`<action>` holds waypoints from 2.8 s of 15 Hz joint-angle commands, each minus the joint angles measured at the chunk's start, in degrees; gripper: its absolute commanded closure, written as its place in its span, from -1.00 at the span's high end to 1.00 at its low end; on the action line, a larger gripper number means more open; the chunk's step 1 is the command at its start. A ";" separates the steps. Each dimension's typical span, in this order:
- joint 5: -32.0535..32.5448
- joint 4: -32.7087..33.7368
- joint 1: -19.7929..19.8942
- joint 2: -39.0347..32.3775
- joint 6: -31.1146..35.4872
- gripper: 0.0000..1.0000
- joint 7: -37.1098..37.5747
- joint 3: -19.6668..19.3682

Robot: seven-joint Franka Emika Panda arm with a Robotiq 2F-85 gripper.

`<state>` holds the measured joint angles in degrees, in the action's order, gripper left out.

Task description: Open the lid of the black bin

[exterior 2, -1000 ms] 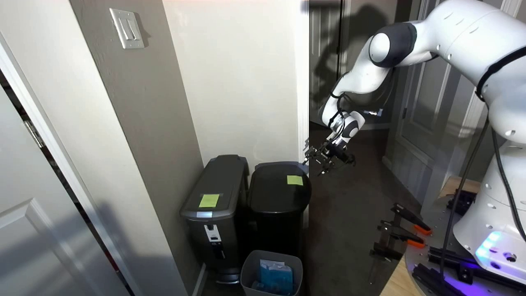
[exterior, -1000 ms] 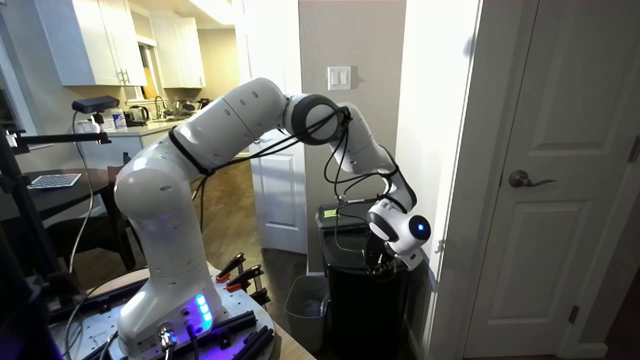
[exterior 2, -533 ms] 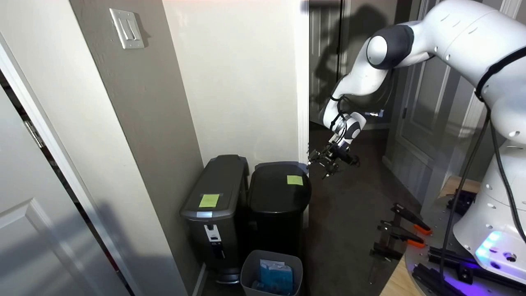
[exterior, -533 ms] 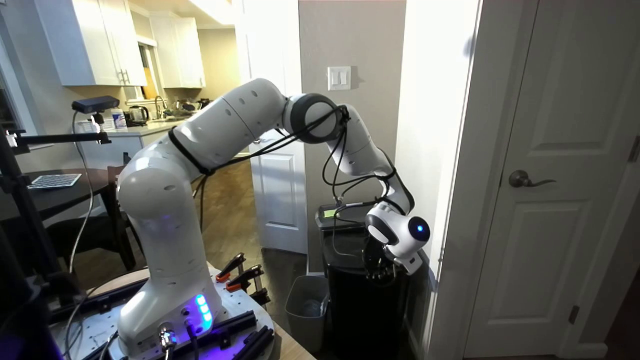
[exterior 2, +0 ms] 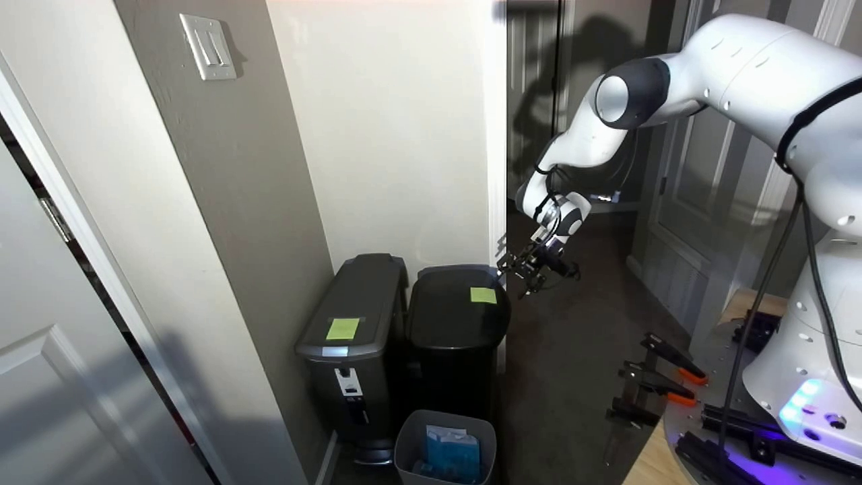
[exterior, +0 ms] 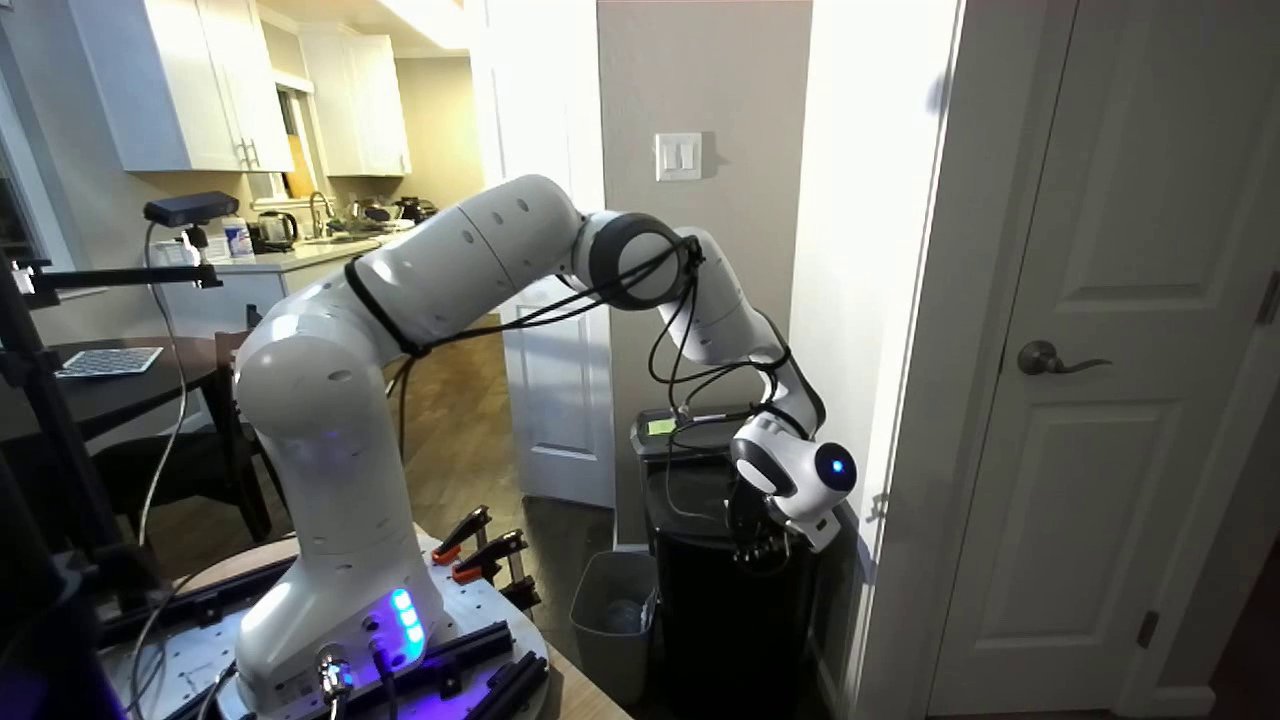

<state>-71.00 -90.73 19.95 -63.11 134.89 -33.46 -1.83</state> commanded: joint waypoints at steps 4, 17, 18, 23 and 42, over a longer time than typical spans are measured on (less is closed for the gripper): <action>0.38 7.51 0.95 -6.11 -1.85 1.00 0.25 0.72; -2.03 8.15 1.89 -5.98 -2.71 1.00 -3.84 4.38; -2.39 7.56 2.08 -5.47 -2.69 1.00 -4.72 4.57; -4.13 4.45 3.02 -2.44 -3.51 1.00 -9.53 5.24; -6.82 -9.21 -0.09 12.04 -3.59 1.00 -14.98 3.09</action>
<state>-75.10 -95.26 20.70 -55.40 132.16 -45.03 1.70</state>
